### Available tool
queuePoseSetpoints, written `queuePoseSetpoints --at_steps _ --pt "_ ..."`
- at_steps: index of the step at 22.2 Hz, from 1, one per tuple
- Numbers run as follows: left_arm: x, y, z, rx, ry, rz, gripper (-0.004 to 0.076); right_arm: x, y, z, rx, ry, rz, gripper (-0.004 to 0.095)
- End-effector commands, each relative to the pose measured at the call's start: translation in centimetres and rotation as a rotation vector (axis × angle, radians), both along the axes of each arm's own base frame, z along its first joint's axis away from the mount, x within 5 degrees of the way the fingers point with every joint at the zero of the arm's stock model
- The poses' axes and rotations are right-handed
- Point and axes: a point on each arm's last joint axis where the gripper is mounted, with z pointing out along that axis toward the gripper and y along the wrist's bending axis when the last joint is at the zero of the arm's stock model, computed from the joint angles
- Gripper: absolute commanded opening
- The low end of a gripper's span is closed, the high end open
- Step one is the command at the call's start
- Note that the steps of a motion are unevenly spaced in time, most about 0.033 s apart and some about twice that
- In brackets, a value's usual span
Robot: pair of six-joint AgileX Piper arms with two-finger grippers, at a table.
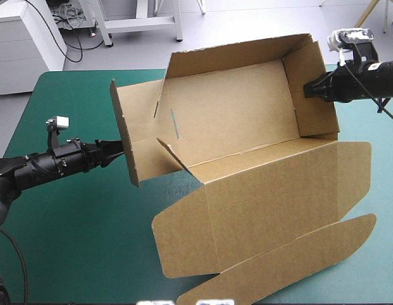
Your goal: Fold the box
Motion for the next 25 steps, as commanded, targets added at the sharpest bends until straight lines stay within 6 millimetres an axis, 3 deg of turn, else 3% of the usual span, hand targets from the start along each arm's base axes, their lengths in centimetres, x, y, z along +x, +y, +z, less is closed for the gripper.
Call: queuePoseSetpoints --at_steps 1,4,8,17,25 --pt "-0.5 -0.6 2.5 -0.138 -0.088 -0.050 0.0719 -1.5 0.7 2.6 0.063 -0.109 0.002 -0.0019" --pt "-0.7 -0.9 3.2 -0.187 -0.114 -0.072 0.0699 -1.4 0.6 2.6 0.056 -0.108 0.000 -0.0019" --pt "-0.8 -2.8 4.6 -0.186 -0.156 -0.150 0.0688 -1.2 1.1 2.4 0.030 -0.107 -0.023 -0.0018" --pt "-1.1 -6.0 9.3 -0.212 -0.305 -0.288 0.0688 -0.6 7.0 2.9 -0.055 -0.229 -0.077 -0.0017" --pt "-1.2 -6.5 10.1 -0.251 -0.327 -0.303 0.0688 -0.5 7.4 3.1 -0.058 -0.257 -0.100 -0.0017"
